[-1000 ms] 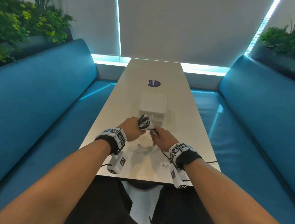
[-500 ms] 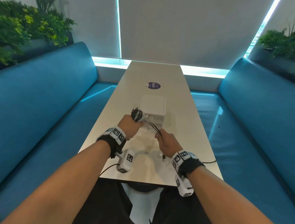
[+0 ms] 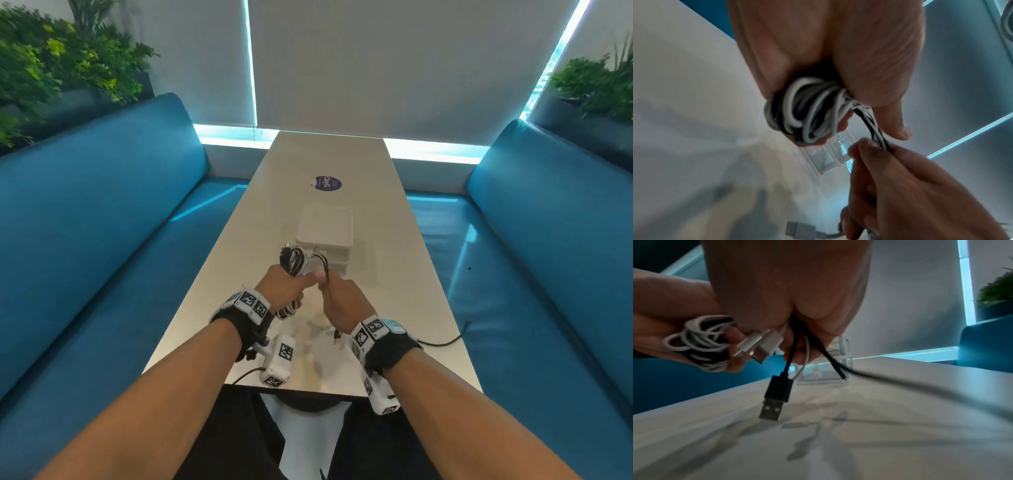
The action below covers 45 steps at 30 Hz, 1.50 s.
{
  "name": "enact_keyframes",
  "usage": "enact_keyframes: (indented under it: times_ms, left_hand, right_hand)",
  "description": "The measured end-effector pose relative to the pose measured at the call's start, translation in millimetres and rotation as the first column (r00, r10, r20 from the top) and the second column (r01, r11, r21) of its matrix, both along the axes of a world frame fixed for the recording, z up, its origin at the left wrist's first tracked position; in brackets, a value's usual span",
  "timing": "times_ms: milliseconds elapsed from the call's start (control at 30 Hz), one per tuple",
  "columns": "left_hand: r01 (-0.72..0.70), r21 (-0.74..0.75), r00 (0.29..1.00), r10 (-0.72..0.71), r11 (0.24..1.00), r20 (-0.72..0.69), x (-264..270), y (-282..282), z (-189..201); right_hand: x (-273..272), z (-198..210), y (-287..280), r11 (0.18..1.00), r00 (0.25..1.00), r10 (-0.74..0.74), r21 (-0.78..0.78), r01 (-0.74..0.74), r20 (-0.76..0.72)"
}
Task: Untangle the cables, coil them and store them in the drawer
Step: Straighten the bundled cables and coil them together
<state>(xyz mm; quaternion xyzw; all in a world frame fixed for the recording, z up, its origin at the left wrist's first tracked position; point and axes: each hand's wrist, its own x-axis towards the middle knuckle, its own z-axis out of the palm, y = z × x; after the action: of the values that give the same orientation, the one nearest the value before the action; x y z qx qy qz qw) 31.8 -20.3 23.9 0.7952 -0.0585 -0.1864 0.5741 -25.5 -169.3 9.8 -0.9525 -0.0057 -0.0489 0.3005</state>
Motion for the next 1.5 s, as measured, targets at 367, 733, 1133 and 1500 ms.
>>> enact_keyframes:
  times_ms: [367, 733, 1133, 1500]
  left_hand:
    - [-0.168, -0.122, 0.984, 0.159, 0.978, -0.081, -4, -15, 4]
    - [-0.351, -0.128, 0.932, 0.359, 0.927, 0.045, 10, -10, 15]
    - [-0.235, -0.076, 0.967, 0.24, 0.969, 0.079, -1, -13, 17]
    - [-0.209, -0.244, 0.978, 0.208, 0.947, -0.031, -4, -14, 23]
  right_hand:
    - [0, 18, 16, 0.944, 0.945, 0.327, 0.065, -0.325, -0.027]
    - [9, 9, 6, 0.981, 0.978, 0.169, 0.115, -0.156, -0.119]
    - [10, 5, 17, 0.97, 0.962, 0.226, -0.058, -0.237, -0.156]
    - [9, -1, -6, 0.983, 0.963, 0.174, -0.024, -0.182, -0.205]
